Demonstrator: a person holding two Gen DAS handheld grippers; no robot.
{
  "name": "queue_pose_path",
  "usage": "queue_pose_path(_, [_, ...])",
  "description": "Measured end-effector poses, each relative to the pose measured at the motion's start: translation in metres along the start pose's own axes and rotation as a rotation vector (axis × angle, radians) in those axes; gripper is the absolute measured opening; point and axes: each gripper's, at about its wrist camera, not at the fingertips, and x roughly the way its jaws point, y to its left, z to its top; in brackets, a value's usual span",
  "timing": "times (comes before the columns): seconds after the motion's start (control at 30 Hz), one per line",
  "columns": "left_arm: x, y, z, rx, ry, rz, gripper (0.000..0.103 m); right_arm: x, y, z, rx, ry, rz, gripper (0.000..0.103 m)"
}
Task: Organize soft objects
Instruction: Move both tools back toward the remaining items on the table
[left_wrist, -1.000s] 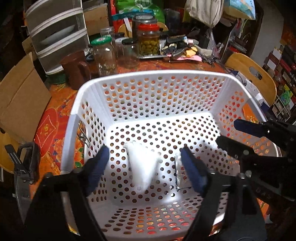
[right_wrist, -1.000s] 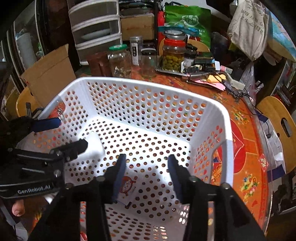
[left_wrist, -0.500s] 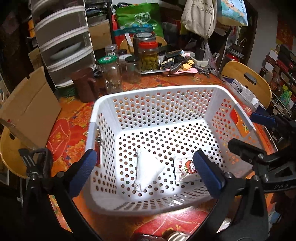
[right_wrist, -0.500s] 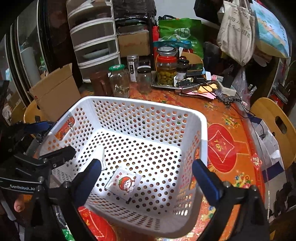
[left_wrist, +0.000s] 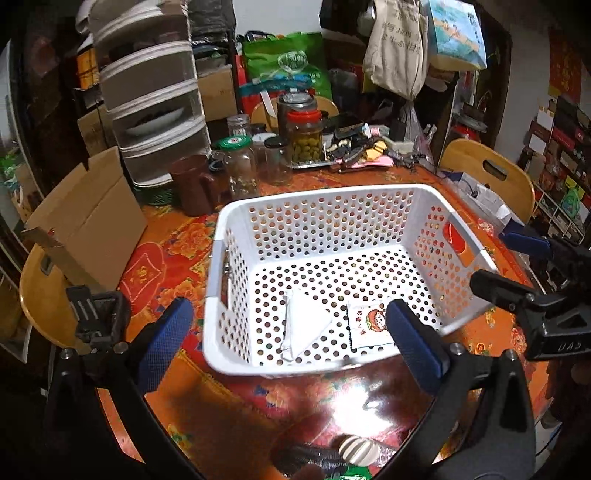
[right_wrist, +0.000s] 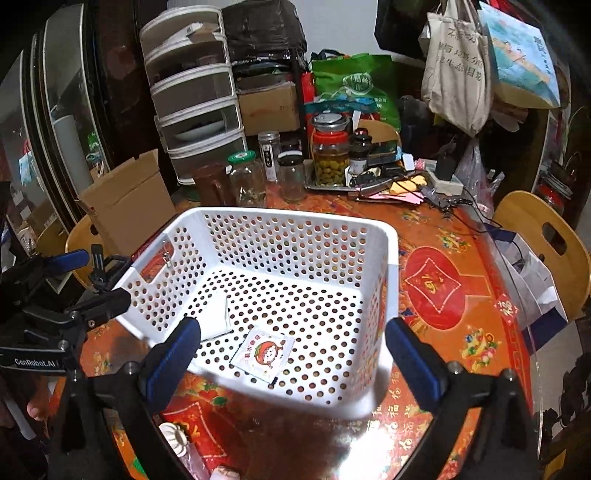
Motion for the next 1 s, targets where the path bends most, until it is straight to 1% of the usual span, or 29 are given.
queue_pose_path(0.23, [-0.038,0.006,-0.038,-0.016,-0.053,-0.041,0.103,-0.026,0.010,-0.024,-0.017,-0.032,-0.033,0.100])
queue_pose_path(0.4, [-0.064,0.008,-0.070,-0.027,-0.093,-0.038,0.103,-0.046,0.020,-0.047,-0.035,-0.059,-0.070,0.100])
queue_pose_path(0.47, [-0.071,0.008,-0.081,-0.035,-0.098,-0.045,0.103,-0.054,0.024,-0.059,-0.033,-0.065,-0.089,0.100])
queue_pose_path(0.57, [-0.082,0.008,-0.105,-0.039,-0.112,-0.045,0.103,-0.064,0.027,-0.077,-0.026,-0.075,-0.063,0.100])
queue_pose_path(0.67, [-0.088,0.010,-0.132,-0.048,-0.109,-0.044,0.103,-0.073,0.032,-0.102,-0.028,-0.094,-0.063,0.100])
queue_pose_path(0.7, [-0.089,0.011,-0.140,-0.054,-0.108,-0.050,0.103,-0.074,0.033,-0.116,-0.025,-0.093,-0.061,0.100])
queue_pose_path(0.77, [-0.087,0.010,-0.157,-0.060,-0.099,-0.055,0.103,-0.079,0.031,-0.138,0.012,-0.129,-0.035,0.097])
queue_pose_path(0.8, [-0.086,0.009,-0.168,-0.059,-0.096,-0.048,0.103,-0.081,0.030,-0.149,0.019,-0.144,-0.032,0.093])
queue_pose_path(0.87, [-0.081,0.005,-0.188,-0.056,-0.086,-0.035,0.103,-0.079,0.032,-0.173,0.016,-0.135,-0.044,0.088])
queue_pose_path(0.9, [-0.076,0.002,-0.198,-0.056,-0.074,-0.035,0.103,-0.078,0.032,-0.182,0.029,-0.133,-0.032,0.085])
queue_pose_path(0.97, [-0.067,-0.003,-0.216,-0.069,-0.047,-0.053,0.103,-0.071,0.036,-0.201,0.037,-0.104,-0.016,0.078])
queue_pose_path(1.0, [-0.063,-0.006,-0.222,-0.069,-0.037,-0.063,0.103,-0.068,0.039,-0.208,0.040,-0.097,-0.022,0.070])
